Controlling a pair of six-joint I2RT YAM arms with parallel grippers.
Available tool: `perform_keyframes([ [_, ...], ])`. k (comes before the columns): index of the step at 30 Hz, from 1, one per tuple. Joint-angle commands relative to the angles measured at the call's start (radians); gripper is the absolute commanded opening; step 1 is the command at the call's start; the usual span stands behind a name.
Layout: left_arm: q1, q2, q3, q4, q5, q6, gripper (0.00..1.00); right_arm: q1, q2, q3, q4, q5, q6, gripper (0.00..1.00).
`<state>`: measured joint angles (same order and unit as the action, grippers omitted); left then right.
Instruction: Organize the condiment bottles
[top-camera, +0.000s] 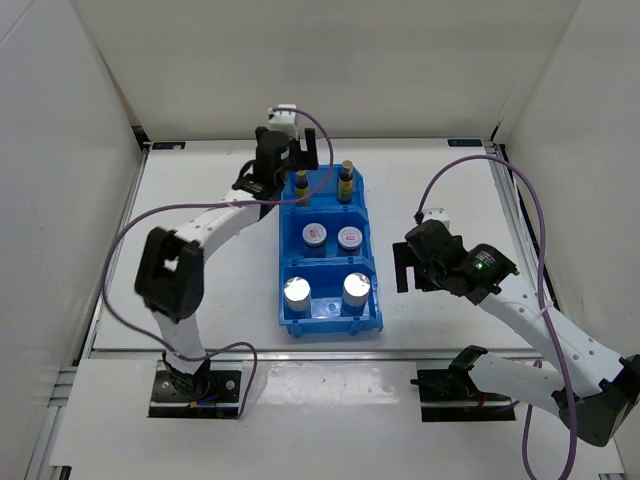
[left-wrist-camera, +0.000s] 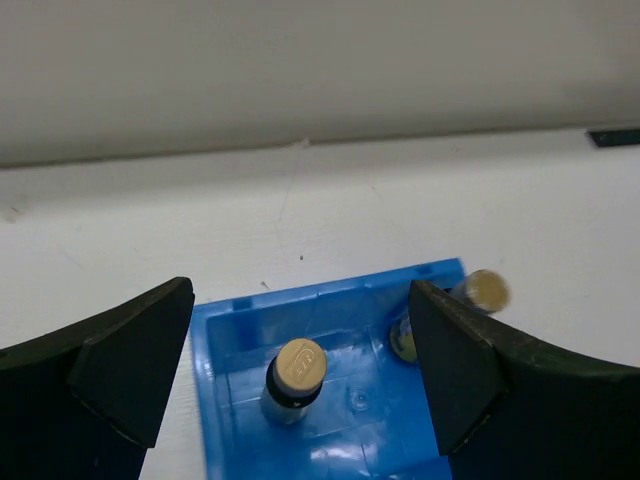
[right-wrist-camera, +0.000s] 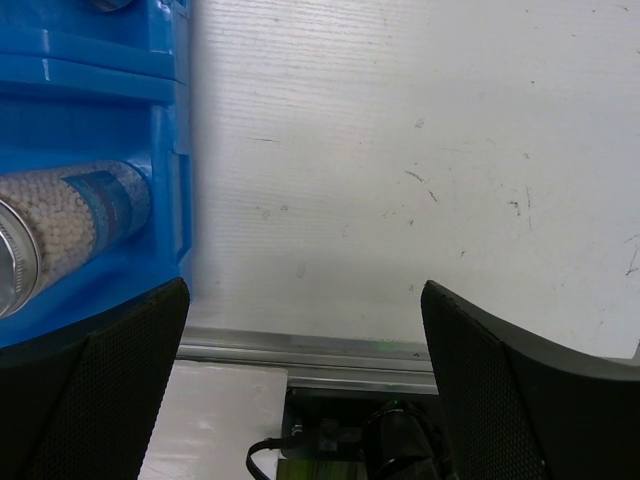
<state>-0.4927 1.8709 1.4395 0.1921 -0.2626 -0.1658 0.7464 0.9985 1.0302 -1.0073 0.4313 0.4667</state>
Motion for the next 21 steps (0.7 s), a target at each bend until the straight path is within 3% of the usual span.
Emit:
perform_keyframes([
  [1, 0.002, -0.263, -0.005, -0.115, -0.04, 0.028, 1.0, -0.002, -0.011, 0.024, -0.019, 0.032, 0.018, 1.0],
  [6, 0.002, -0.603, -0.268, -0.178, -0.056, 0.097, 1.0, -0.002, -0.02, 0.013, -0.008, 0.032, 0.018, 1.0],
  [10, 0.011, -0.853, -0.468, -0.295, -0.167, 0.013, 1.0, -0.002, 0.0, 0.022, -0.019, 0.055, 0.029, 1.0],
  [16, -0.009, -1.234, -0.851, -0.28, -0.237, -0.021, 1.0, -0.002, -0.011, 0.022, -0.039, 0.092, 0.052, 1.0],
  [21, -0.049, -1.355, -0.903, -0.371, -0.383, -0.06, 1.0, -0.002, -0.02, 0.022, -0.039, 0.104, 0.062, 1.0],
])
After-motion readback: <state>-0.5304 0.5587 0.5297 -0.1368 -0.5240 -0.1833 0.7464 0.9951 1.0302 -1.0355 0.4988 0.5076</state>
